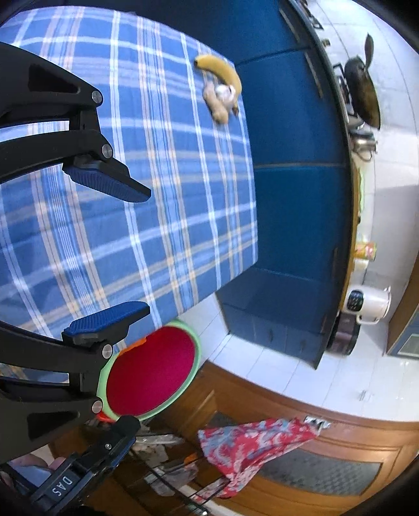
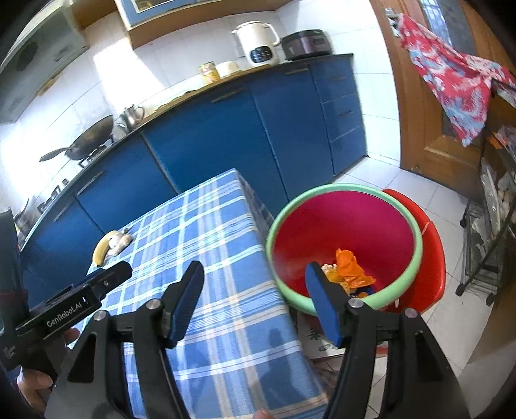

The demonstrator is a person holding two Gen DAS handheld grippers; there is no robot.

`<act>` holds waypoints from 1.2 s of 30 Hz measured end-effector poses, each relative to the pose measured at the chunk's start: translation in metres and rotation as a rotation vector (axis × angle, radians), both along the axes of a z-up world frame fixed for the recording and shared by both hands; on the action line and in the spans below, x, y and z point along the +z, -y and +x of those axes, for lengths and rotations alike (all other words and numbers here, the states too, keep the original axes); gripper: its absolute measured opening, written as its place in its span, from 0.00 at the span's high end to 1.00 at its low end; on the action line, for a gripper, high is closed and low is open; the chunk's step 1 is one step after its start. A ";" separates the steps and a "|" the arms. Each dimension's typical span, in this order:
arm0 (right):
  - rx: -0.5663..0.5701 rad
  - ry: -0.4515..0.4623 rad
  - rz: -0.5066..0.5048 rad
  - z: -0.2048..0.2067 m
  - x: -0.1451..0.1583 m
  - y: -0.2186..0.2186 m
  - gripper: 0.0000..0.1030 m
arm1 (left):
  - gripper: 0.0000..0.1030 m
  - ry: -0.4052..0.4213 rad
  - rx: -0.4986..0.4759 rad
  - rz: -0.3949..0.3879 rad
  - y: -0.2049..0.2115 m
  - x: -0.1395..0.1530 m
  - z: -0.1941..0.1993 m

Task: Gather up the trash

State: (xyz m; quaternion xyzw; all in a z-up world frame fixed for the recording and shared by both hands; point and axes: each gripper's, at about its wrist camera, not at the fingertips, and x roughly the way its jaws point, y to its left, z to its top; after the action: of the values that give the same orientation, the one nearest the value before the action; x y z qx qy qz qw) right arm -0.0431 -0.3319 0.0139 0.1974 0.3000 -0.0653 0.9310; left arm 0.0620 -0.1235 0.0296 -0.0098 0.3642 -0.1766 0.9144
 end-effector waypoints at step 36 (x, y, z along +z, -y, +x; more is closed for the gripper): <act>0.179 0.105 -0.108 -0.015 0.027 -0.092 0.23 | 0.30 0.105 0.235 0.007 -0.093 0.022 -0.051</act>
State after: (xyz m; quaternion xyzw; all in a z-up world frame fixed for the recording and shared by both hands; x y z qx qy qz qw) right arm -0.0581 -0.2395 0.0405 0.1228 0.2635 0.0123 0.9567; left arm 0.0108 -0.0304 0.0518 -0.0400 0.3127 -0.0675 0.9466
